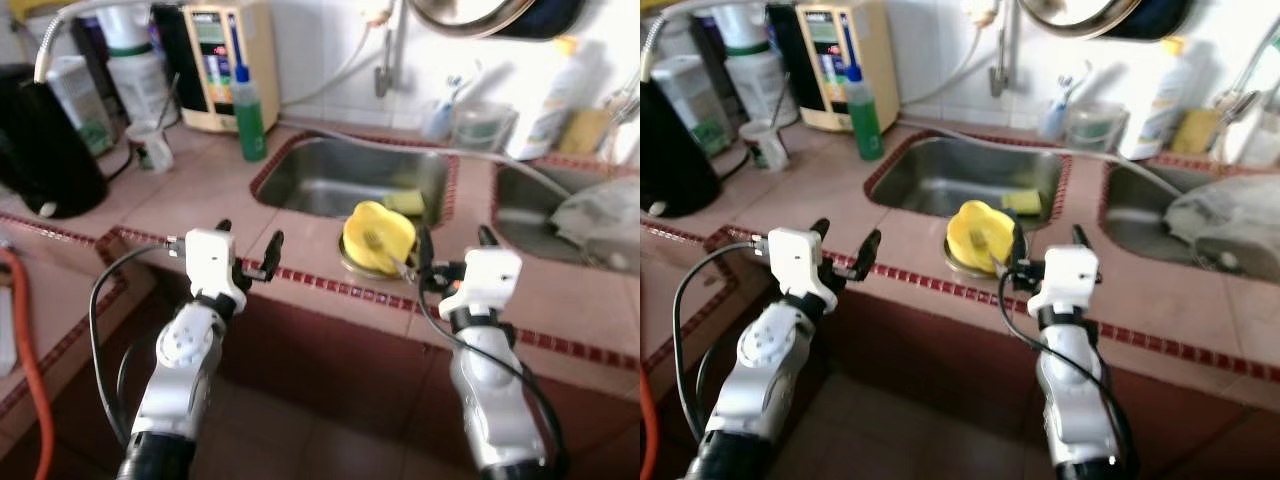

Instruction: Kitchen organization

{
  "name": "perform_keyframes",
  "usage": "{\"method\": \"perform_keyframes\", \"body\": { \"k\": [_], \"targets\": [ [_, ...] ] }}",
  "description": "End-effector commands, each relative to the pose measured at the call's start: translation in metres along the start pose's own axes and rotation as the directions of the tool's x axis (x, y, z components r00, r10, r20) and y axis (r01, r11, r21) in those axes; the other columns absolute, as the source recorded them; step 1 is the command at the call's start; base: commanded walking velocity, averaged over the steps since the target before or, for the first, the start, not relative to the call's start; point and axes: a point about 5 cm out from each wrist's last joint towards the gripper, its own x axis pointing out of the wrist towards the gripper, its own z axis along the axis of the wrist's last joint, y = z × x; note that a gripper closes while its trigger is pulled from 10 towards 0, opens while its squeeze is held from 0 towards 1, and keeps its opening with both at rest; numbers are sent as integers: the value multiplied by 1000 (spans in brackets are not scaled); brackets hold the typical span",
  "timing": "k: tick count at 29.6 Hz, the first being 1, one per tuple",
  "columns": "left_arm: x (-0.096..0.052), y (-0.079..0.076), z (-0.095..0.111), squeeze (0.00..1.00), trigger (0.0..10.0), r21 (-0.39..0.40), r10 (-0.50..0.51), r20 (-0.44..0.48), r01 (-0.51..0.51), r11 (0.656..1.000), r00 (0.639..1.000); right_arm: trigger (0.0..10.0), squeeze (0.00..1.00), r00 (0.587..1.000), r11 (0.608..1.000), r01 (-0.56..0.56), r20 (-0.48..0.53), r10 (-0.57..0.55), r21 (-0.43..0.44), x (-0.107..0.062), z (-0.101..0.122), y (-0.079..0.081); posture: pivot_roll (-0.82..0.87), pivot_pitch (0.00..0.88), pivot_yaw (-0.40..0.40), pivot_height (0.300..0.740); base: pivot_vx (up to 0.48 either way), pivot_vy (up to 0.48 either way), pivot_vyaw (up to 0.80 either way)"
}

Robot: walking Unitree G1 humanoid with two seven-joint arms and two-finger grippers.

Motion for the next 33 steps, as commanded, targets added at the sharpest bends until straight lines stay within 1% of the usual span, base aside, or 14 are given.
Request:
{"method": "perform_keyframes", "body": {
  "k": [1,2,8,14,17,22,27,33],
  "targets": [
    [1,1,5,0,10000,6,-8,21,8,1000,1000,10000,0,1000,1000,-19,17,19,7,2,5,5,-105,32,57,740,0,0,0],
    [1,0,4,0,10000,-7,-7,20,7,1000,1000,10000,0,1000,1000,-20,17,20,6,2,5,5,-107,31,58,740,0,0,0],
    [0,-2,6,0,10000,-28,-18,33,19,999,999,10000,0,999,1000,-20,27,20,8,1,7,5,-109,31,60,740,0,0,0],
    [-3,-2,8,0,10000,9,-29,41,28,1000,999,10000,0,994,999,-52,94,51,10,-1,19,8,-107,26,59,740,0,0,0],
    [-5,-3,10,0,10000,10,-43,49,42,999,998,10000,0,993,998,-60,104,60,3,-2,23,8,-105,27,57,740,0,0,0],
    [-10,-3,10,0,10000,6,-37,49,37,999,998,10000,0,991,998,-70,113,68,11,-5,28,9,-99,29,54,740,0,0,0],
    [-14,-7,9,0,10000,-5,-50,45,51,999,998,10000,0,992,997,-72,100,70,12,-9,27,9,-97,35,53,740,0,-344,0],
    [-13,-8,10,0,10000,-5,-60,44,60,998,997,10000,0,993,998,-68,93,66,13,-9,28,8,-102,42,57,740,0,-446,0]
  ]
}}
